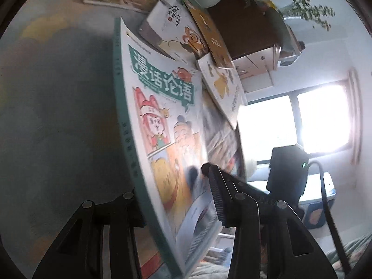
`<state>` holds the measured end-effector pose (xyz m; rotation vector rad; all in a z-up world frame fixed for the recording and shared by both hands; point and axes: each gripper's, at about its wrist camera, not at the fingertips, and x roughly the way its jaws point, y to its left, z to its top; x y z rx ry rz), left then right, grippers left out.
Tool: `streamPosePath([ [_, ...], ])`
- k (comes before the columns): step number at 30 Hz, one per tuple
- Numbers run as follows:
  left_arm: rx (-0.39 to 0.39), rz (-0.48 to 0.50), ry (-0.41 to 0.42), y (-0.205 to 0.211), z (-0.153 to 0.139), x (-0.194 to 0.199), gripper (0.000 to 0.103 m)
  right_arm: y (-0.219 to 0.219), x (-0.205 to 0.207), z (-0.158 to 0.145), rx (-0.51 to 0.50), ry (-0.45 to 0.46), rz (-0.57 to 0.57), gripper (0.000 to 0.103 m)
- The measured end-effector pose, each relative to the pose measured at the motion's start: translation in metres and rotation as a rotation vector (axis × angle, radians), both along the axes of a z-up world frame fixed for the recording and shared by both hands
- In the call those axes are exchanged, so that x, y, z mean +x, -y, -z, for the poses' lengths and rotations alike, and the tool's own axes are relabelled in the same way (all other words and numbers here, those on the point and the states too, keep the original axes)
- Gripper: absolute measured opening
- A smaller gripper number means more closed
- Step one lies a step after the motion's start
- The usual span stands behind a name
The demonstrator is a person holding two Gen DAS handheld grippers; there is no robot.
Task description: Organize books
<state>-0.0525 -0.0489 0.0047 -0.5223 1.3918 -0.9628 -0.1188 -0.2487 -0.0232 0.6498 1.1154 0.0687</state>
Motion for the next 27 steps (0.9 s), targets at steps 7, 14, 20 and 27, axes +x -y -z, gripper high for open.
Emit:
streamPosePath([
  [7, -0.237, -0.064, -0.153, -0.010, -0.005, 0.018, 0.038, 0.020, -0.006, -0.002, 0.217, -0.023, 0.090, 0.040],
  [14, -0.274, -0.051, -0.208, -0.007, 0.000, 0.017, 0.038, 0.033, -0.021, 0.018, 0.500, -0.008, 0.226, 0.076],
  [20, -0.008, 0.013, -0.073, -0.004, 0.000, 0.016, 0.038, 0.005, -0.005, -0.005, 0.392, 0.047, 0.113, 0.025],
  [27, 0.214, 0.109, 0.132, 0.003, -0.011, 0.013, 0.038, -0.069, 0.013, -0.035, -0.205, 0.066, -0.232, 0.024],
])
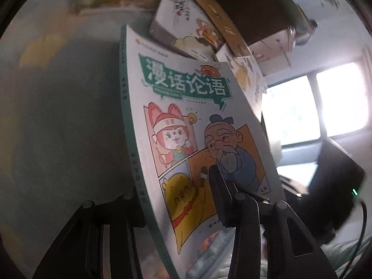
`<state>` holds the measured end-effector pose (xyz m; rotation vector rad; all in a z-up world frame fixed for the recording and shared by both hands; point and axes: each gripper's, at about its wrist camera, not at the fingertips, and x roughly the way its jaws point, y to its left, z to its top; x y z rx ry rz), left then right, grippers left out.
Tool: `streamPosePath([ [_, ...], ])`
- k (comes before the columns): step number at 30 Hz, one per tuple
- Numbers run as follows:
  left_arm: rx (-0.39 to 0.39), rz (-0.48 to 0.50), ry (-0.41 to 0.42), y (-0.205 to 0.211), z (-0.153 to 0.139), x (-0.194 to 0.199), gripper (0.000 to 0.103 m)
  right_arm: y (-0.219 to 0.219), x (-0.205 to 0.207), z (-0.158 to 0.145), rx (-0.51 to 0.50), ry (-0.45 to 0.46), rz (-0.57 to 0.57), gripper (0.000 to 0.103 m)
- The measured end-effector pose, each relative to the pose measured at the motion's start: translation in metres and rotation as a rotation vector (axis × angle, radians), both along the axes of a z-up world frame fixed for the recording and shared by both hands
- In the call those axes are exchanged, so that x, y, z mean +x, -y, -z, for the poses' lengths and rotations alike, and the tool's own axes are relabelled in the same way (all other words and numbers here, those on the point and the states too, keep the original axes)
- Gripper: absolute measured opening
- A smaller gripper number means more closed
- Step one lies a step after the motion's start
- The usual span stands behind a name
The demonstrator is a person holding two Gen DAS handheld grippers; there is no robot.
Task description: Organize books
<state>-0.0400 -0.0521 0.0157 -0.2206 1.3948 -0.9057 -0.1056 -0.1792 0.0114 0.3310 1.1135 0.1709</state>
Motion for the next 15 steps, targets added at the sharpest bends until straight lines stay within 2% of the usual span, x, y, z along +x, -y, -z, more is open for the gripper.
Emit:
streamPosePath([
  [1, 0.010, 0.007, 0.022, -0.001, -0.002, -0.001, 0.038, -0.014, 0.000, -0.004, -0.087, 0.023, -0.050, 0.024],
  [3, -0.001, 0.011, 0.046, -0.007, -0.012, 0.000, 0.038, -0.030, -0.003, -0.013, -0.182, 0.066, -0.109, 0.024],
  [5, -0.033, -0.007, 0.053, -0.020, -0.022, 0.004, 0.038, -0.036, -0.008, -0.022, -0.225, 0.106, -0.133, 0.024],
  [10, -0.054, -0.085, 0.127, -0.064, -0.055, 0.016, 0.038, -0.053, 0.004, -0.052, -0.270, 0.199, -0.210, 0.024],
  [15, -0.046, -0.238, 0.215, -0.119, -0.081, 0.053, 0.038, -0.101, 0.058, -0.073, -0.260, 0.282, -0.316, 0.024],
])
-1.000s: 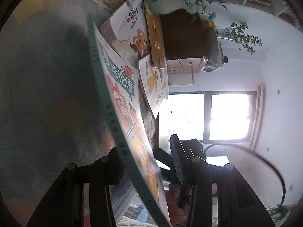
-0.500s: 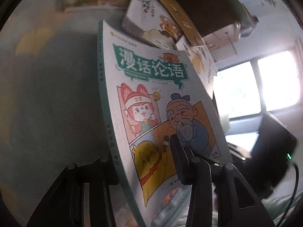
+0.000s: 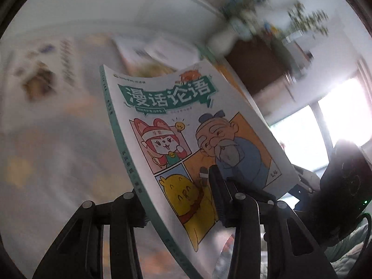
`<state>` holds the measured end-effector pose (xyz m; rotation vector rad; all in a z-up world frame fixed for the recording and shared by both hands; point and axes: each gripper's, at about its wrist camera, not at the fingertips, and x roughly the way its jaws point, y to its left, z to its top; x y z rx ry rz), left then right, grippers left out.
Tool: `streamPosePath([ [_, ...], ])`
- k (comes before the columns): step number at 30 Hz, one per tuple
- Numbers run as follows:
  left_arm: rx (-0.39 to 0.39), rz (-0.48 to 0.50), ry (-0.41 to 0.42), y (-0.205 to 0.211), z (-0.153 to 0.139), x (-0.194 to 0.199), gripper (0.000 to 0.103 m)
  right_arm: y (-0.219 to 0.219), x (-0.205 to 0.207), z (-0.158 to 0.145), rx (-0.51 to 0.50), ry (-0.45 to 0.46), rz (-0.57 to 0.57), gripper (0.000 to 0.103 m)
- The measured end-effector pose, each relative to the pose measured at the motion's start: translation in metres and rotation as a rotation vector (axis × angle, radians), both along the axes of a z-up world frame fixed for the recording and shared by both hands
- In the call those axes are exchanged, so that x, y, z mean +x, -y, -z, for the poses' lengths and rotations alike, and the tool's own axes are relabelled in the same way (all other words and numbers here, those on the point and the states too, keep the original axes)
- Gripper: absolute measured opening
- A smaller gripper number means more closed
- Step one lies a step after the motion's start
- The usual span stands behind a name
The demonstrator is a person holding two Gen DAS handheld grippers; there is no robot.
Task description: Organize books
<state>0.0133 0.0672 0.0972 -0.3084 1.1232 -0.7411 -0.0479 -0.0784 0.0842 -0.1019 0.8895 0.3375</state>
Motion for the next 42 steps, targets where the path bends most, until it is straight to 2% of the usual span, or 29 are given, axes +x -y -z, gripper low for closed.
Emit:
streamPosePath([
  [4, 0.041, -0.143, 0.037, -0.052, 0.001, 0.043, 0.038, -0.046, 0.052, -0.003, 0.056, 0.010, -0.074, 0.024],
  [8, 0.103, -0.251, 0.007, -0.092, 0.026, 0.090, 0.038, -0.095, 0.118, 0.021, 0.105, -0.030, -0.097, 0.026],
  [11, 0.128, -0.285, -0.001, -0.109, 0.042, 0.110, 0.038, -0.121, 0.151, 0.040, 0.100, -0.047, -0.103, 0.026],
  [14, 0.105, -0.325, -0.007, -0.122, 0.052, 0.132, 0.038, -0.132, 0.175, 0.053, 0.105, -0.065, -0.093, 0.026],
  [20, 0.110, -0.388, -0.046, -0.134, 0.071, 0.161, 0.038, -0.139, 0.217, 0.071, 0.147, -0.112, -0.049, 0.027],
  [24, 0.126, -0.441, -0.055, -0.149, 0.077, 0.169, 0.038, -0.141, 0.228, 0.082, 0.139, -0.129, -0.013, 0.027],
  [28, 0.126, -0.484, -0.057, -0.161, 0.077, 0.168, 0.038, -0.145, 0.238, 0.094, 0.158, -0.186, -0.001, 0.027],
  [30, 0.159, -0.505, -0.042, -0.164, 0.074, 0.165, 0.039, -0.146, 0.238, 0.098, 0.155, -0.192, 0.003, 0.028],
  [31, 0.181, -0.515, -0.031, -0.163, 0.072, 0.164, 0.039, -0.145, 0.238, 0.098, 0.158, -0.198, 0.007, 0.030],
  [32, 0.232, -0.540, -0.010, -0.164, 0.067, 0.160, 0.040, -0.144, 0.238, 0.098, 0.167, -0.209, 0.001, 0.041],
  [34, 0.336, -0.575, 0.047, -0.164, 0.054, 0.147, 0.040, -0.147, 0.235, 0.096, 0.145, -0.228, -0.030, 0.051],
  [38, 0.362, -0.544, 0.080, -0.167, 0.032, 0.121, 0.041, -0.137, 0.209, 0.091, 0.071, -0.242, -0.064, 0.056],
  [42, 0.343, -0.444, 0.105, -0.134, 0.012, 0.101, 0.041, -0.088, 0.165, 0.082, 0.112, -0.267, -0.006, 0.056],
])
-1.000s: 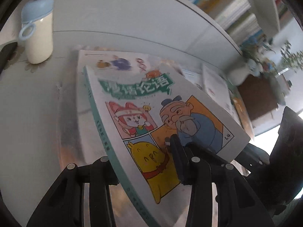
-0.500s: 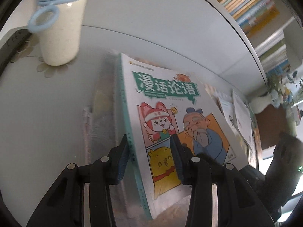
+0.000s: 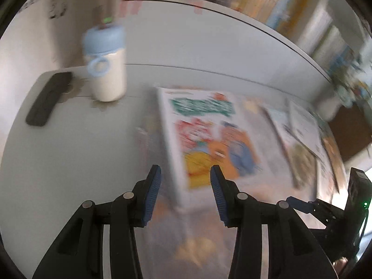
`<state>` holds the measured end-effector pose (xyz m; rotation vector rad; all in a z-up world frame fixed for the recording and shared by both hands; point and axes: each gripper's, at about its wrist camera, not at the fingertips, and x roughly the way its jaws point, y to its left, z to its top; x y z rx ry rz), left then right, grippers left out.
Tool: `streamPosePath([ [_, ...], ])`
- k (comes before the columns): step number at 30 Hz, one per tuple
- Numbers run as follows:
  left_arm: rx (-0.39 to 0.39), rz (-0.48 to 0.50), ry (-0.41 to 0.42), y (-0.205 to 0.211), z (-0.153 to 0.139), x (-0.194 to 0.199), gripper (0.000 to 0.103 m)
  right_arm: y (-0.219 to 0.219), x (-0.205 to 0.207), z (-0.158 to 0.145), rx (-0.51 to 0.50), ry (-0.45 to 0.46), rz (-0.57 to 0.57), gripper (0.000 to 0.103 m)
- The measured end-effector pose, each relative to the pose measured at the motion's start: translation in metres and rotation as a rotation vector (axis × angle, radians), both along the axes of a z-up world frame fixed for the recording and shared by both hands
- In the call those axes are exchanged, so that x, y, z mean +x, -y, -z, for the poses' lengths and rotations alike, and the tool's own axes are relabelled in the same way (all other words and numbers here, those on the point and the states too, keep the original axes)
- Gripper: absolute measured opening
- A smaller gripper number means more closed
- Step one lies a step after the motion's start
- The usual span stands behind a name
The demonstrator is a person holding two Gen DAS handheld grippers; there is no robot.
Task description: Organize books
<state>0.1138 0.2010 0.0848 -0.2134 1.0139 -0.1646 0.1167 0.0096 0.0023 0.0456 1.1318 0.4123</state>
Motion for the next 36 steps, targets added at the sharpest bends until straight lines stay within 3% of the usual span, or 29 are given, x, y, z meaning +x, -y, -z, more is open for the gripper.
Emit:
streamPosePath([
  [5, -0.065, 0.180, -0.003, 0.083, -0.015, -0.018, 0.042, 0.084, -0.065, -0.021, 0.018, -0.001, 0.147, 0.056],
  [11, -0.075, 0.409, -0.037, 0.212, -0.017, -0.026, 0.045, 0.188, -0.123, -0.035, 0.027, -0.010, 0.353, 0.056],
  [16, -0.027, 0.461, -0.049, 0.289, -0.018, -0.019, 0.045, 0.273, -0.145, -0.039, 0.096, -0.027, 0.480, 0.056],
  [19, -0.003, 0.453, -0.053, 0.314, -0.022, -0.004, 0.045, 0.305, -0.134, -0.046, 0.114, -0.011, 0.493, 0.056],
  [22, -0.027, 0.420, -0.064, 0.318, -0.024, 0.023, 0.045, 0.325, -0.106, -0.059, 0.137, 0.020, 0.472, 0.056],
  [28, -0.047, 0.368, -0.066, 0.317, -0.021, 0.085, 0.045, 0.324, -0.033, -0.069, 0.127, 0.072, 0.378, 0.052],
  [30, -0.088, 0.363, -0.076, 0.317, -0.014, 0.110, 0.047, 0.322, -0.010, -0.064, 0.120, 0.071, 0.365, 0.049],
  [36, -0.049, 0.323, -0.128, 0.322, 0.027, 0.174, 0.047, 0.315, 0.060, -0.034, 0.106, 0.017, 0.328, 0.047],
])
